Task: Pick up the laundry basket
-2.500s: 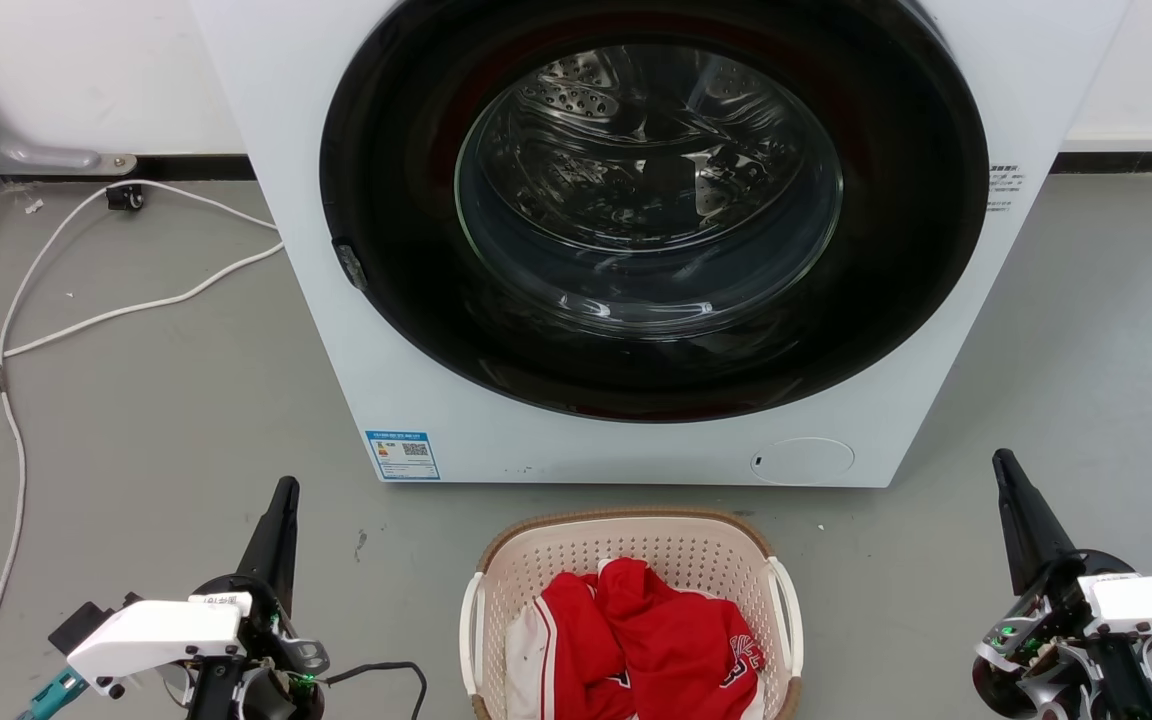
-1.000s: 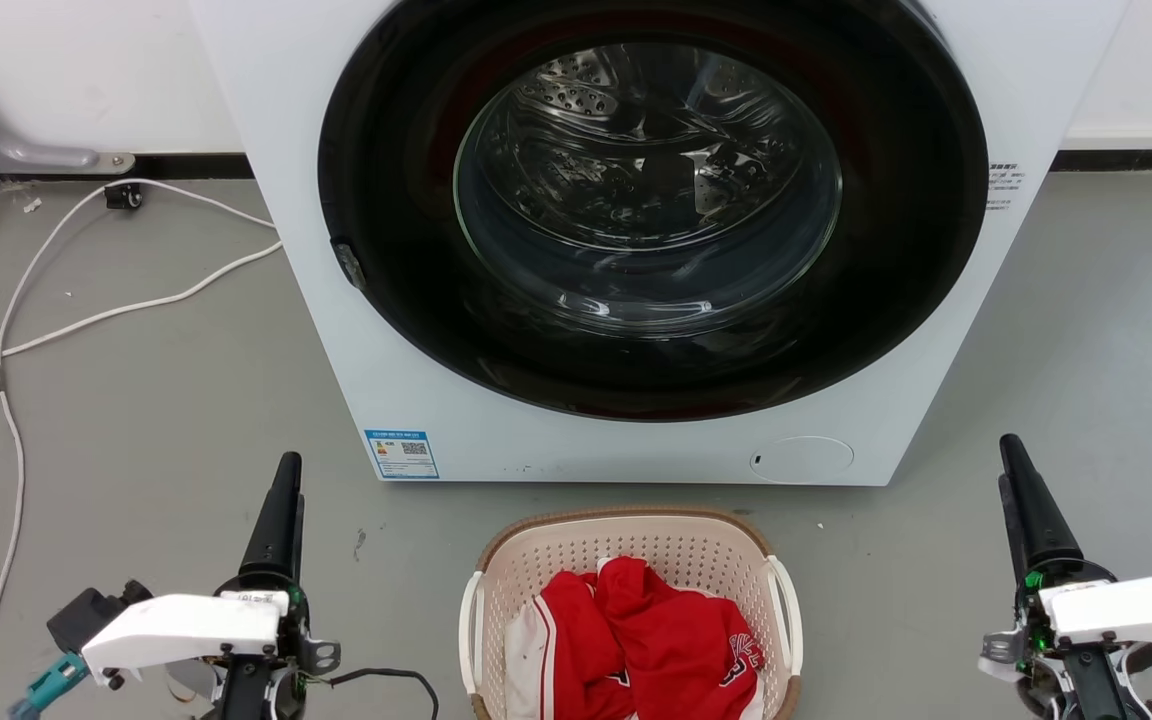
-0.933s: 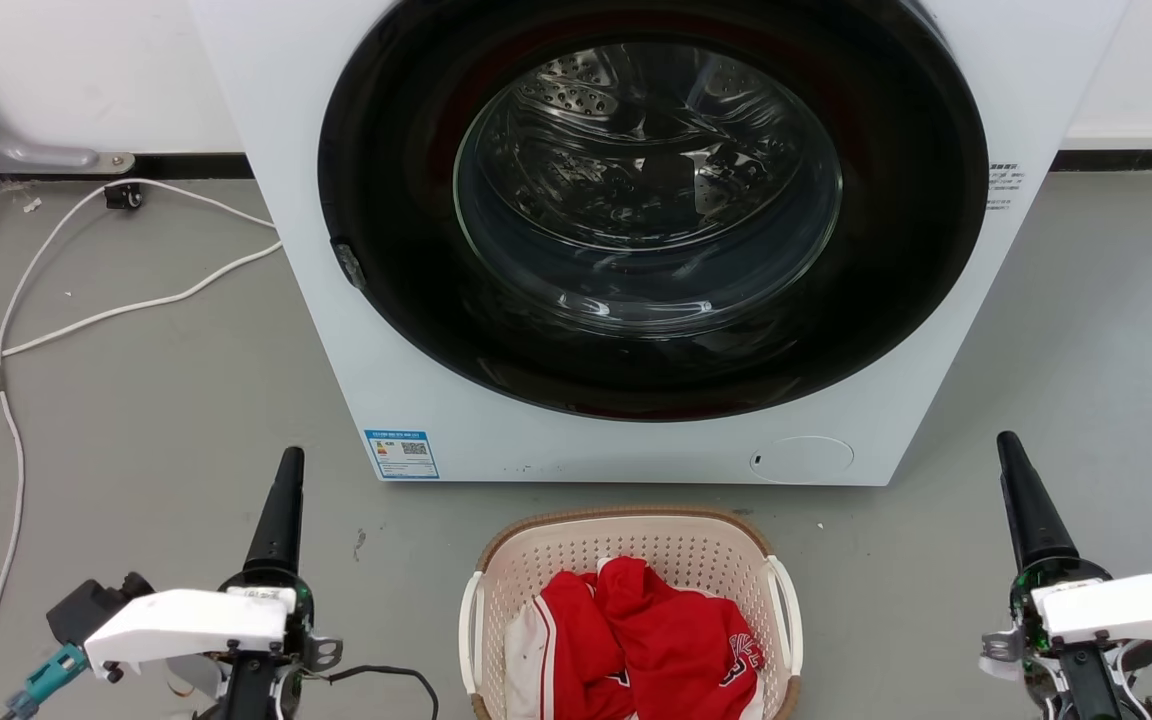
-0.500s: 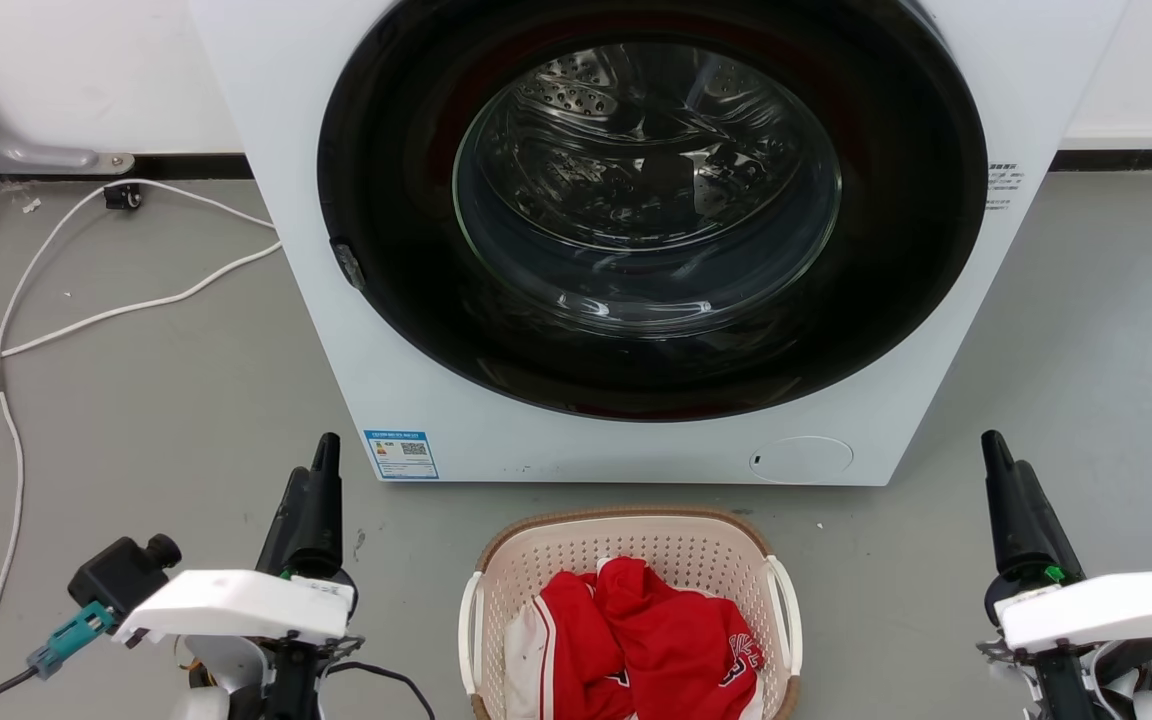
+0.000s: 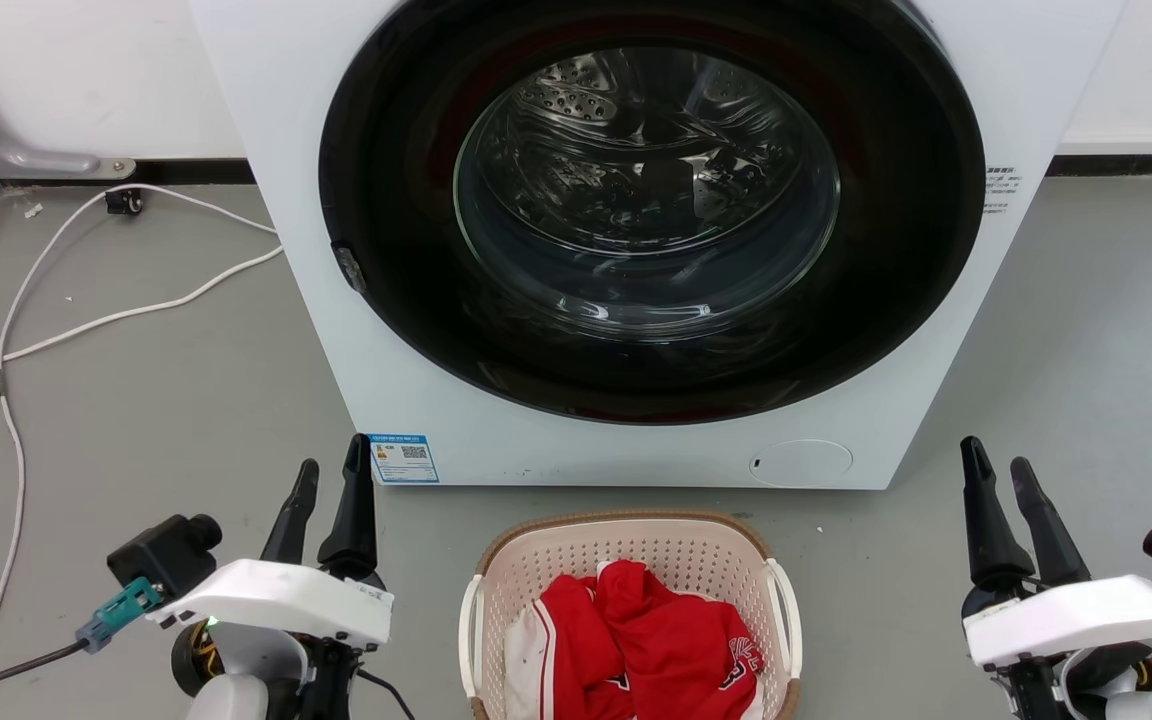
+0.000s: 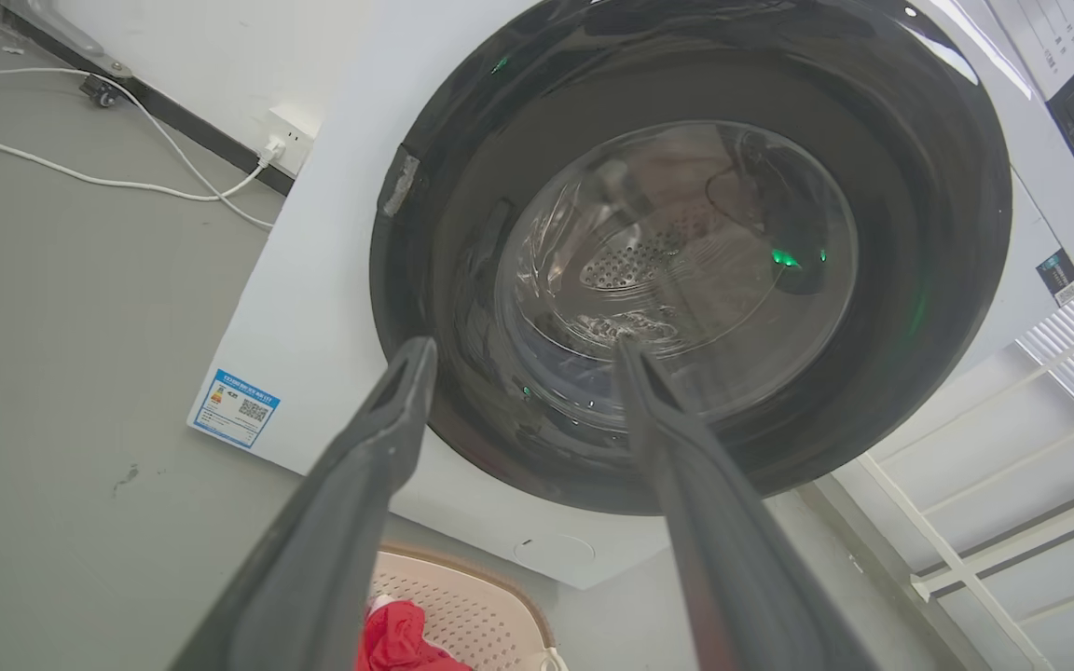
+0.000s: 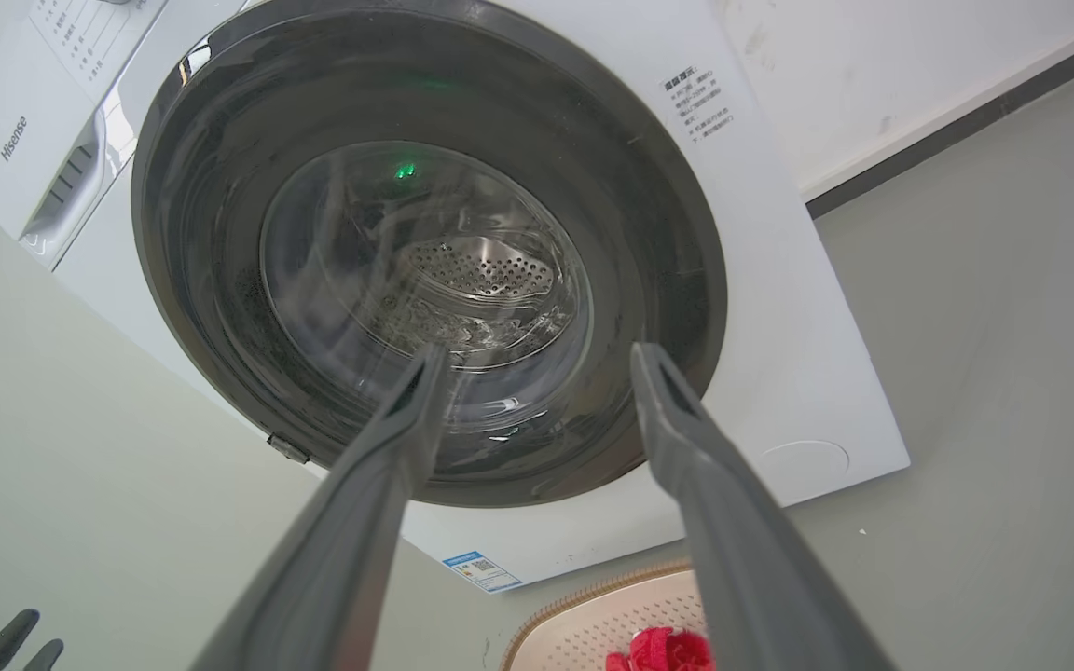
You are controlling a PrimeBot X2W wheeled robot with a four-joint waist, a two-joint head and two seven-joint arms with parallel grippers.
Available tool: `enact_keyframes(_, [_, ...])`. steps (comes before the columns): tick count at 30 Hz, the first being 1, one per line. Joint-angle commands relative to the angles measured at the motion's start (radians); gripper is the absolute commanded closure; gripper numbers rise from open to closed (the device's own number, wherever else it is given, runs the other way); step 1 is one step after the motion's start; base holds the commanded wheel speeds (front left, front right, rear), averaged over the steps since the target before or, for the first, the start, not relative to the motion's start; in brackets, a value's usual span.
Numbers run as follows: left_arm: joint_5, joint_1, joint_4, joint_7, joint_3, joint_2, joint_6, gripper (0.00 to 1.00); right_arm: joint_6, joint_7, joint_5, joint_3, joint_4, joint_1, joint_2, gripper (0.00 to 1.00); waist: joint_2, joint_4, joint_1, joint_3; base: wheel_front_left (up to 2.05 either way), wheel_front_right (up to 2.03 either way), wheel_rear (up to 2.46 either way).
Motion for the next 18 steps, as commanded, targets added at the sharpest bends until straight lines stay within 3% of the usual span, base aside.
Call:
enact_keyframes(1, [0.034, -0.028, -0.009, -0.01, -0.009, 0.008, 0.007, 0.0, 0.0, -0.01, -0.037, 0.003, -0.015, -0.002, -0.001, 0.0, -0.0001, 0.0, 0.0, 0.0, 0.0, 0.0, 0.0])
enact_keyframes(18, [0.229, -0.044, 0.023, -0.06, -0.051, 0.029, 0.05, 0.0, 0.0, -0.052, -0.26, 0.01, -0.02, 0.007, -0.001, 0.0, -0.0001, 0.0, 0.0, -0.003, 0.0, 0.0, 0.0])
